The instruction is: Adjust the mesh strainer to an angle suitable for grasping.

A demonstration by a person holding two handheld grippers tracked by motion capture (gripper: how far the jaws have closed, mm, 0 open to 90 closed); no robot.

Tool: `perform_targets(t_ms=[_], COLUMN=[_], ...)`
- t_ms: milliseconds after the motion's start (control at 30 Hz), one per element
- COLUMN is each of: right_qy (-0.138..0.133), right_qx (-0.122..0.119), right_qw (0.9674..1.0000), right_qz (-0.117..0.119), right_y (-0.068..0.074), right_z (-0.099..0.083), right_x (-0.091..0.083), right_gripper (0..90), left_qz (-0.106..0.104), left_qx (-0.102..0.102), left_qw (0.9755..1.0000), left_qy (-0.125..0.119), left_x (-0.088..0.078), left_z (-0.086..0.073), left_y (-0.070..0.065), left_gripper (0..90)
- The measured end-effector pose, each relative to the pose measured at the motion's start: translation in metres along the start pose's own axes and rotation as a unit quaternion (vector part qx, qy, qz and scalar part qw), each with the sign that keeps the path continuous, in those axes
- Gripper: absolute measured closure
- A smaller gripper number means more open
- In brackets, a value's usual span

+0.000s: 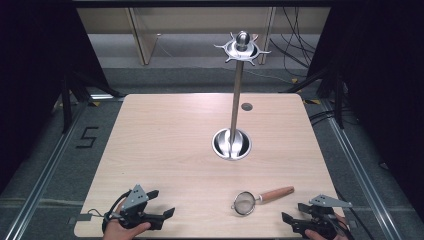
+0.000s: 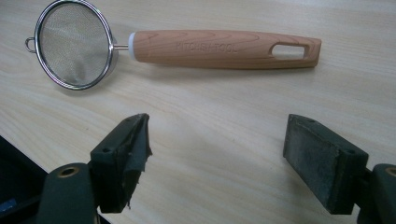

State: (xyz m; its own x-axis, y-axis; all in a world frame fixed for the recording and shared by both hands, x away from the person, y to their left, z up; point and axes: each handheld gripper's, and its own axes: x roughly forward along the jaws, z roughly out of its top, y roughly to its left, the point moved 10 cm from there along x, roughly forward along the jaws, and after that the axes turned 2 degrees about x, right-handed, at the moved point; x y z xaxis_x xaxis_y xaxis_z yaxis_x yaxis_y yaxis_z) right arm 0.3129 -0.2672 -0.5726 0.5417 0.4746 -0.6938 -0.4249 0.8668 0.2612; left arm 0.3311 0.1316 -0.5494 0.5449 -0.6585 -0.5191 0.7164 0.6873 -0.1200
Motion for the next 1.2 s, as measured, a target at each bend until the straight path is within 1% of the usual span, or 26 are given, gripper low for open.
perform_targets(t_ms=[100,133,267,300,367,400,467,500,533,567,600,633,667,700,767,800,833,867,900,967,1000,1033,1067,1100,1167,1200], right_qy=[0.002,0.008,0.011,0.007,0.009,0.013,0.004,0.005,0.013,0.013,0.006,0.014,0.014,0.019,0.013,0.014,0.010,0.020,0.018,0.024,0.022,0.021,0.022,0.027,0.024,0.024], right_qx=[0.001,0.020,0.023,0.013,0.009,0.007,0.000,0.001,0.024,0.024,0.004,0.008,0.008,0.035,0.028,0.036,0.049,0.059,0.049,0.069,0.052,0.052,0.060,0.069,0.062,0.072], right_qw=[1.0000,0.9998,0.9997,0.9999,0.9999,0.9999,1.0000,1.0000,0.9996,0.9996,0.9999,0.9999,0.9999,0.9991,0.9994,0.9991,0.9984,0.9978,0.9984,0.9970,0.9981,0.9980,0.9973,0.9969,0.9972,0.9965], right_qz=[-0.001,0.002,0.004,0.002,0.008,0.005,0.002,0.004,0.010,0.010,0.010,0.006,0.006,0.012,0.016,0.019,0.025,0.022,0.021,0.027,0.027,0.028,0.036,0.028,0.033,0.036], right_y=[0.000,0.004,0.005,0.003,0.004,0.003,0.002,0.002,0.007,0.007,0.004,0.003,0.003,0.008,0.005,0.005,0.006,0.007,0.004,0.009,0.006,0.007,0.009,0.009,0.009,0.011], right_z=[0.000,-0.002,-0.002,-0.001,-0.001,-0.001,0.001,0.001,-0.001,-0.001,0.001,0.001,0.001,0.001,0.005,0.005,0.007,0.006,0.007,0.009,0.011,0.012,0.015,0.015,0.018,0.019], right_x=[-0.001,0.000,0.000,0.000,0.001,0.001,0.001,0.001,0.001,0.001,0.003,0.004,0.004,0.003,0.006,0.007,0.009,0.008,0.010,0.011,0.013,0.015,0.019,0.019,0.021,0.022], right_gripper=[23.8,23.8,24.3,24.3,24.5,24.6,24.9,25.1,25.2,25.2,25.2,25.4,25.4,25.4,25.4,25.4,25.4,25.5,25.9,27.2,27.8,27.9,28.2,28.1,28.0,28.0], left_qz=[0.001,0.000,0.001,0.001,0.001,0.003,0.004,0.004,0.005,0.005,0.004,0.004,0.004,0.002,0.005,0.000,0.004,0.002,0.001,0.001,0.001,0.001,0.000,0.000,0.001,0.001], left_qx=[0.004,0.001,0.000,0.000,-0.003,0.012,0.019,0.017,0.017,0.018,0.014,0.001,0.001,0.002,0.009,0.001,0.023,0.001,0.001,0.003,0.000,0.000,-0.005,-0.004,0.000,0.000], left_qw=[1.0000,1.0000,1.0000,1.0000,1.0000,0.9999,0.9998,0.9998,0.9998,0.9998,0.9999,1.0000,1.0000,1.0000,0.9999,1.0000,0.9997,1.0000,1.0000,1.0000,1.0000,1.0000,1.0000,1.0000,1.0000,1.0000], left_qy=[0.001,0.000,0.000,0.000,-0.003,0.004,0.006,0.006,0.006,0.006,0.006,0.003,0.003,0.005,0.004,-0.003,0.006,0.002,0.002,0.006,0.006,0.005,0.000,0.001,0.005,0.005], left_x=[0.000,0.000,0.000,0.000,0.001,0.000,0.000,0.000,0.000,0.000,0.000,0.000,0.000,0.000,0.001,0.002,0.001,0.001,0.001,0.001,0.001,0.001,0.002,0.002,0.001,0.001], left_z=[0.000,0.000,0.000,0.000,0.000,-0.001,-0.001,-0.001,-0.001,-0.001,-0.001,-0.001,-0.001,-0.001,-0.001,0.000,-0.001,0.000,0.000,-0.001,-0.001,-0.001,0.000,0.000,-0.001,-0.001], left_y=[0.001,0.000,0.000,0.000,0.000,0.002,0.004,0.003,0.004,0.004,0.003,0.001,0.001,0.001,0.002,0.000,0.004,0.000,0.000,0.001,0.001,0.001,0.000,0.000,0.001,0.001], left_gripper=[15.7,15.7,15.7,15.7,15.7,15.7,15.7,15.7,15.8,15.8,15.8,15.8,15.8,15.8,15.8,15.8,15.8,15.9,15.9,15.9,15.9,15.9,15.9,15.9,15.9,15.9])
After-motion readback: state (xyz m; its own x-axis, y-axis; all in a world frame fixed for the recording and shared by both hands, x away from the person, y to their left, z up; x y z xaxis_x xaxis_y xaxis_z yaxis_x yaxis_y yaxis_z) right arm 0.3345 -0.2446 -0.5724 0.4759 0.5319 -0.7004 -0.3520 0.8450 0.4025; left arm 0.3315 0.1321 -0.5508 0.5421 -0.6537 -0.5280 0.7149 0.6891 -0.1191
